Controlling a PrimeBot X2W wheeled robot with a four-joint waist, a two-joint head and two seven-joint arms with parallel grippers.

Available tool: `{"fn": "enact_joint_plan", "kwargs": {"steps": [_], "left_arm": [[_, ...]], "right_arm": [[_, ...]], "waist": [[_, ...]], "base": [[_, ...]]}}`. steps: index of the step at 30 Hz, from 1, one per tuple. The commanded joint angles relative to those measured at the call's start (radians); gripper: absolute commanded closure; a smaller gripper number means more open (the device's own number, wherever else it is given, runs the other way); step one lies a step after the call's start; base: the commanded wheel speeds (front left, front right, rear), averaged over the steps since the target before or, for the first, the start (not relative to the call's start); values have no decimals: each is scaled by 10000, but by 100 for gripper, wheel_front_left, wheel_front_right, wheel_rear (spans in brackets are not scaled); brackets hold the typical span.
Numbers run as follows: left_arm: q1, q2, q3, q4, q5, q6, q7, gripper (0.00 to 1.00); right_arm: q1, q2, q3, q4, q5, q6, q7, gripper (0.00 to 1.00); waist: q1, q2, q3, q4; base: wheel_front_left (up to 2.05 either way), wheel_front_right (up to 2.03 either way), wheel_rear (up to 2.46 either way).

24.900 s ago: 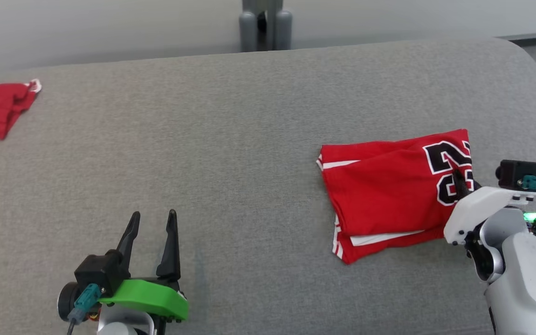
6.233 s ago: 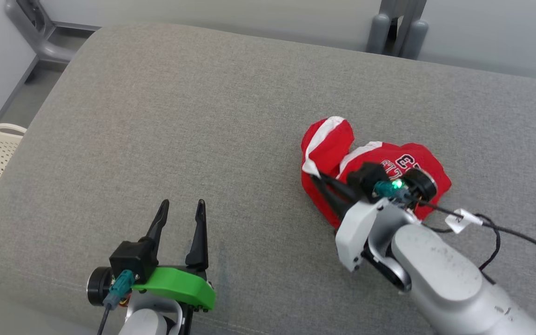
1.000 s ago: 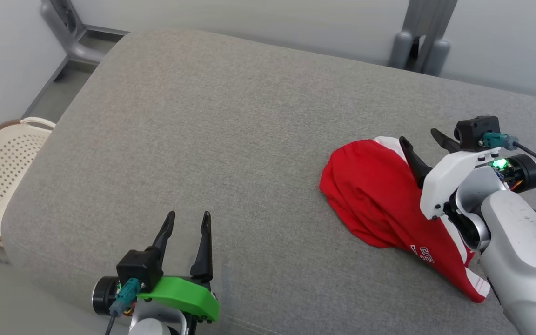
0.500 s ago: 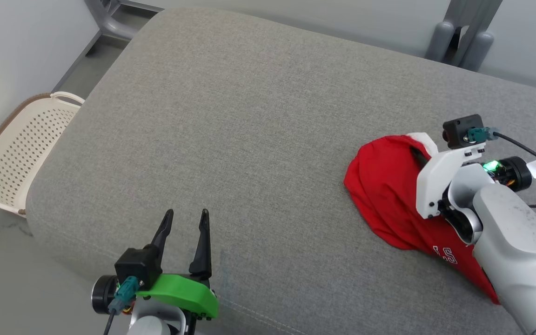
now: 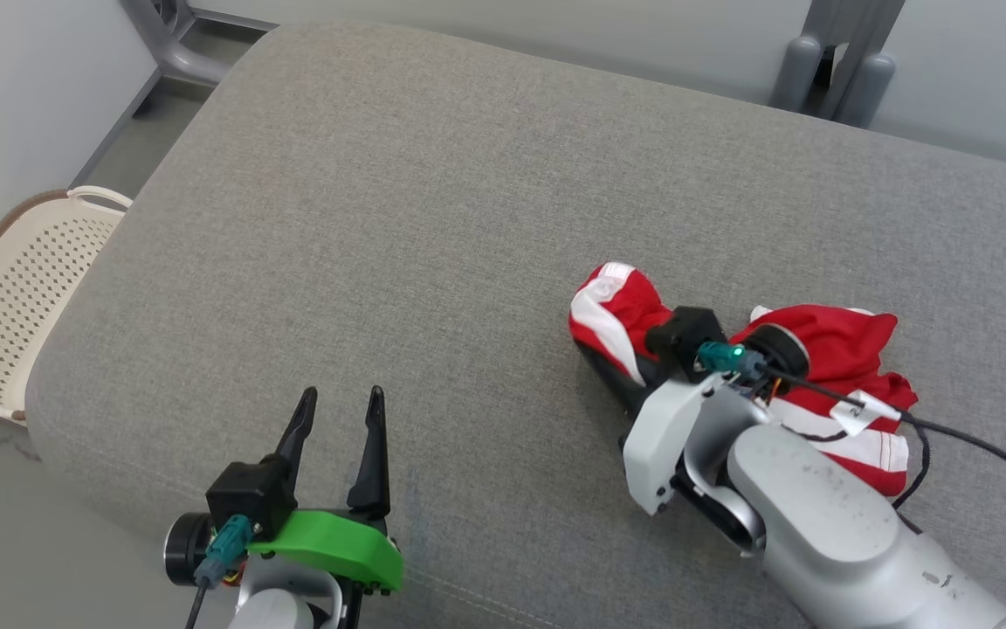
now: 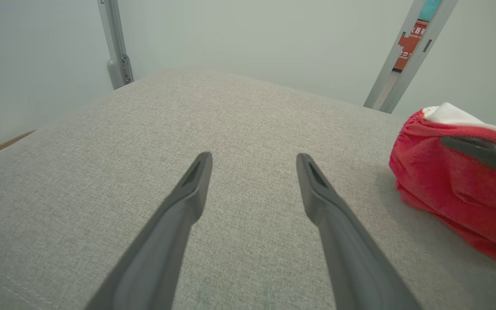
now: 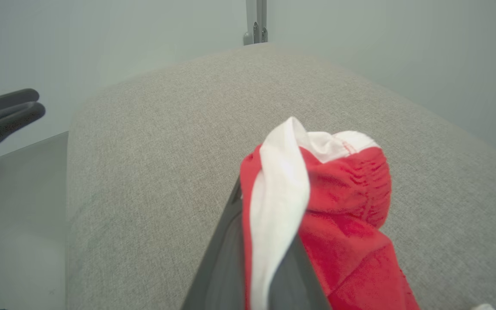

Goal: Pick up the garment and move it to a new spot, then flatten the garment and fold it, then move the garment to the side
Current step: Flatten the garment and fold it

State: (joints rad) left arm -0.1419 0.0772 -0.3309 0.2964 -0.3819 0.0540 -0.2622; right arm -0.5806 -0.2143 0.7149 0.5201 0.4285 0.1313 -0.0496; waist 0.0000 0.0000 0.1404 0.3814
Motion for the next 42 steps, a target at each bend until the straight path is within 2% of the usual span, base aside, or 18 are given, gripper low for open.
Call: {"fn": "enact_joint_plan", "kwargs": {"steps": [1, 9, 10, 11, 12, 17, 21, 25, 35, 39, 42], "left_arm": [[-193, 10, 29, -29, 35, -25, -30, 0], [-234, -35, 53, -34, 72, -76, -31, 0], [-244, -41, 63, -32, 79, -79, -31, 0], [-249, -45, 71, -33, 85, -77, -31, 0], [-244, -49, 87, -34, 86, -71, -32, 0], [-102, -51, 197, -43, 85, -62, -30, 0], [-64, -28, 226, -61, 137, -84, -30, 0], [-124, 67, 236, -68, 237, -114, -31, 0], [-379, 229, 154, 139, 320, -266, -31, 0], [-308, 224, 150, 235, 269, -259, -31, 0], [-209, 199, 148, 217, 255, -218, -29, 0]], "right_arm": [[193, 62, 203, 98, 39, -12, -155, 100], [19, 563, 1319, 1650, -669, -14, -1104, 100], [-32, 674, 1441, 1862, -773, -14, -1243, 64], [-35, 768, 1537, 2018, -830, -14, -1328, 23], [-37, 857, 1667, 2174, -846, -12, -1420, 0], [-115, 1080, 1976, 2483, -841, -14, -1837, 0], [10, 1182, 1582, 2140, -732, -14, -2096, 0], [359, 1113, 418, 1330, -969, -14, -2171, 0], [2671, 1245, -3765, -1345, -2543, -14, -2153, 0], [3596, 1406, -4698, -1995, -3015, -12, -2155, 0], [4146, 1471, -4894, -2349, -3241, -12, -2154, 0]], "waist": [[0, 0, 20, 3], [0, 0, 138, 60], [0, 0, 145, 64], [0, 0, 146, 64], [0, 0, 143, 54], [0, 0, 77, -176], [0, 0, 4, -542], [0, 0, -138, -1050], [0, 0, -651, -2198], [0, 0, -841, -2507], [0, 0, -892, -2643]], "base": [[0, 0, 0], [0, 0, 0], [0, 0, 0], [0, 0, 0], [0, 0, 0], [0, 0, 0], [0, 0, 0], [0, 0, 0], [0, 0, 0], [0, 0, 0], [0, 0, 0]]}}
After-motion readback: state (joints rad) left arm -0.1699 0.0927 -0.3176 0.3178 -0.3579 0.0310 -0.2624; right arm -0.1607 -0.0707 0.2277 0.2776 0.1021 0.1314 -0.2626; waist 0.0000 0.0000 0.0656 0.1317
